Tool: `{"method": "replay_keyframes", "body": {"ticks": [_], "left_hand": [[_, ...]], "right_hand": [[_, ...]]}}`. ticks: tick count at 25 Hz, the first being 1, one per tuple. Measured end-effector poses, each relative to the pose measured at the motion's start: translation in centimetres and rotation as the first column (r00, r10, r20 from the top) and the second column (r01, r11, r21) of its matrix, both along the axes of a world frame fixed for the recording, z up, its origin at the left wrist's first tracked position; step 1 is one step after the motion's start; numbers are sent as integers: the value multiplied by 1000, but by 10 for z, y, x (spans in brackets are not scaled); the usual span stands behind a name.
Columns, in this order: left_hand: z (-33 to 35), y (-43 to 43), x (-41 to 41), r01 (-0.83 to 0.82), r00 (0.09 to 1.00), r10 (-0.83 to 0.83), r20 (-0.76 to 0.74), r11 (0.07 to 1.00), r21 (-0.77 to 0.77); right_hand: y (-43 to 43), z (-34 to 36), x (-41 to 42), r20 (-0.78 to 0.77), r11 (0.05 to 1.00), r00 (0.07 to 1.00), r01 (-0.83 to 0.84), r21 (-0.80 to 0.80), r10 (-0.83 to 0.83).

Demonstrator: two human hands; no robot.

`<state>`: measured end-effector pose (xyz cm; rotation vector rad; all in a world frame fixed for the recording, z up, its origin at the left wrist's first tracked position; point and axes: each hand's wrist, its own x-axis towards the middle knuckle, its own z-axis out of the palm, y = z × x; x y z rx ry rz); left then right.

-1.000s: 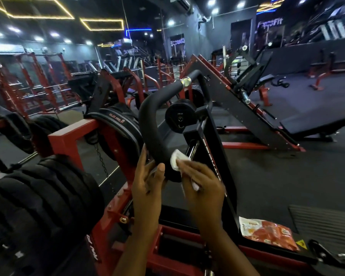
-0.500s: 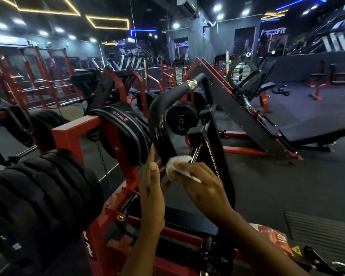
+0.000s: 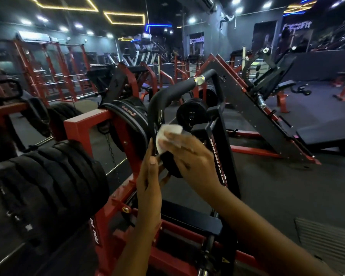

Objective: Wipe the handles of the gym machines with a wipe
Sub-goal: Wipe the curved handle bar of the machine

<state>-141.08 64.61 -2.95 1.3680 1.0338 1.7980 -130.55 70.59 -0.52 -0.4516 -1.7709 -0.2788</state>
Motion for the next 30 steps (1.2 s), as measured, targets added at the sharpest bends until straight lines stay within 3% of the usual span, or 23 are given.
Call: {"method": "replay_keyframes", "body": {"ticks": [5,9,12,16,21,24,27,30], "left_hand": [[1,-1,16,-210,974,213,-69,976,55],[2,1,38,-420,904,425,-51,904,82],[2,6,52,-577,813,580,-52,814,66],[2,7,67,-689,720,691,-65,723,57],[2,12,81,-750,656,748,-104,661,25],[1,12,83,-760,646,756,-108,650,12],[3,14,86,-765,643,763,-72,644,0],[3,13,88,-768,637,766,-83,640,4]], "right_hand": [[11,-49,42,38,963,970,-235,-131,242],[37,8,23,-289,838,902,-412,-356,321],[51,46,-3,-432,732,786,-594,-334,442],[51,18,2,-317,670,749,-662,-336,581],[73,-20,38,-124,511,603,-753,-415,788],[84,1,37,-235,418,597,-742,-523,767],[84,36,10,-349,409,604,-769,-492,716],[71,29,6,-327,373,559,-792,-484,762]]}}
